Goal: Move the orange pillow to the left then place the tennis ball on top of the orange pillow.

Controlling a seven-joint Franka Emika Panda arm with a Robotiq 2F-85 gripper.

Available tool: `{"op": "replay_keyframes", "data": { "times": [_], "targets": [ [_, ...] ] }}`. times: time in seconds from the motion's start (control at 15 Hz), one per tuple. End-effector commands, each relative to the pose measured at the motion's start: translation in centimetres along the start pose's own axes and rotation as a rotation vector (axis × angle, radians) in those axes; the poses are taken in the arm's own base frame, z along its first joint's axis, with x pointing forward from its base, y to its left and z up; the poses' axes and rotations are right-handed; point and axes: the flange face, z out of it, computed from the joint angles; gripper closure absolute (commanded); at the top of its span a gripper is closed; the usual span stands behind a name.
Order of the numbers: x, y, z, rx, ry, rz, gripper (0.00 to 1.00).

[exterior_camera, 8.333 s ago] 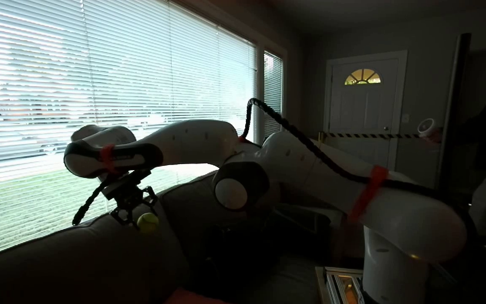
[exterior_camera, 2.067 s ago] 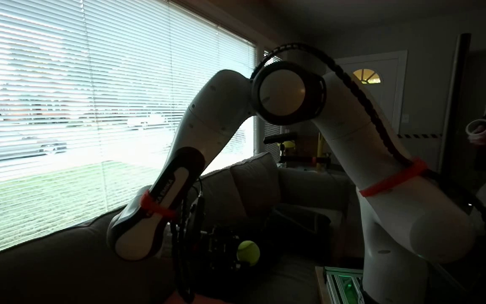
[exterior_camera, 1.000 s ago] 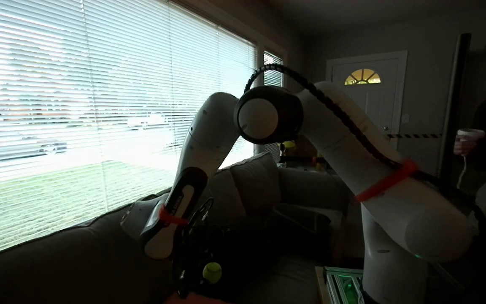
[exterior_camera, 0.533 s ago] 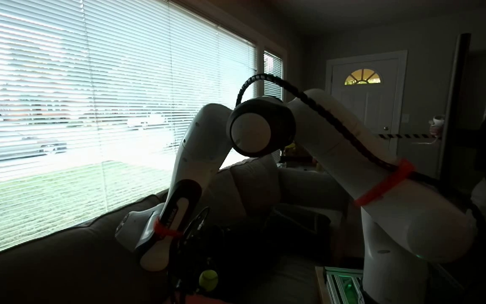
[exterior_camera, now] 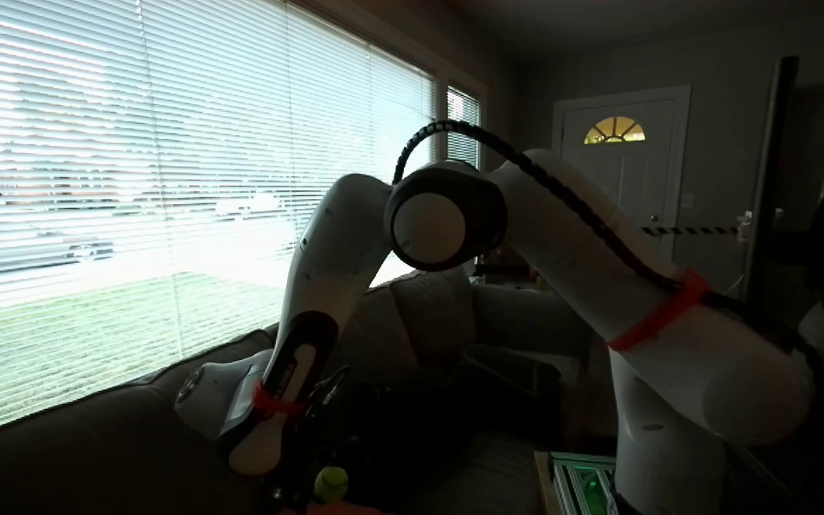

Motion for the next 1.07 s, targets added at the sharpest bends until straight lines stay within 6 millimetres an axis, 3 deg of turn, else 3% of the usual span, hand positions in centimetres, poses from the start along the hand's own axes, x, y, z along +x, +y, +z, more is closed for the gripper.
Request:
{"op": "replay_keyframes", "data": {
  "times": [0.0, 0.33, 0.53, 0.6, 0.87, 0.93, 1.0],
  "targets": [
    [0.1, -2.8, 0.3, 0.021, 0.06, 0.008, 0.58],
    [-0.6, -7.4, 2.1, 0.043, 0.103, -0.059, 0.58],
    [-1.5, -8.7, 4.2, 0.031, 0.055, -0.095, 0.58],
    [-1.4, -8.0, 3.0, 0.021, 0.071, -0.085, 0.33],
    [-1.6, -8.5, 4.1, 0.014, 0.056, -0.094, 0.33],
    [-1.6, -8.5, 4.1, 0.014, 0.057, -0.094, 0.58],
    [-1.3, -8.6, 4.3, 0.007, 0.069, -0.086, 0.58]
  ]
}}
